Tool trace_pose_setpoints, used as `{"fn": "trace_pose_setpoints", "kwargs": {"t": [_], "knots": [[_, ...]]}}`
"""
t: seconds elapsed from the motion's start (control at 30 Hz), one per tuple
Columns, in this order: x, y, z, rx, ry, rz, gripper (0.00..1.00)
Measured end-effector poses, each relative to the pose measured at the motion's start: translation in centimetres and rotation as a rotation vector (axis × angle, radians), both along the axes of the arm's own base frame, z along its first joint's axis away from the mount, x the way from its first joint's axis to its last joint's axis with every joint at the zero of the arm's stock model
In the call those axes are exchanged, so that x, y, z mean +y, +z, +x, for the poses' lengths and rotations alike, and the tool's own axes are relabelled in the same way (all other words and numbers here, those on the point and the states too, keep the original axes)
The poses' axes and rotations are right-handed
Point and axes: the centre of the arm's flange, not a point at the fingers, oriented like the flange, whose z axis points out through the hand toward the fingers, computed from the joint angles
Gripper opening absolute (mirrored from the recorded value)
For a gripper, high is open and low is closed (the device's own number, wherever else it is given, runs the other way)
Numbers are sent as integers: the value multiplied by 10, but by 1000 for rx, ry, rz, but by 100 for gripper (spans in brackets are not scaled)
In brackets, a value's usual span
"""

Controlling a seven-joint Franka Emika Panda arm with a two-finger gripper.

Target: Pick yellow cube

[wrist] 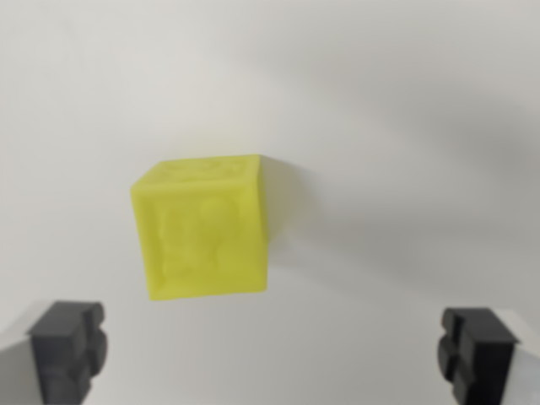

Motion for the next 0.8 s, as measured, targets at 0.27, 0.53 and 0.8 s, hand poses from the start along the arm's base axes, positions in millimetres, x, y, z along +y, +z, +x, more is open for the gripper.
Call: {"fn": "trace_pose_setpoints", "kwargs": {"t": [0.27, 0.53, 0.8], "knots": [[8, -20, -6, 2, 34, 2, 100], [16, -40, -11, 4, 69, 4, 100], [24, -60, -17, 6, 103, 5, 100]]}}
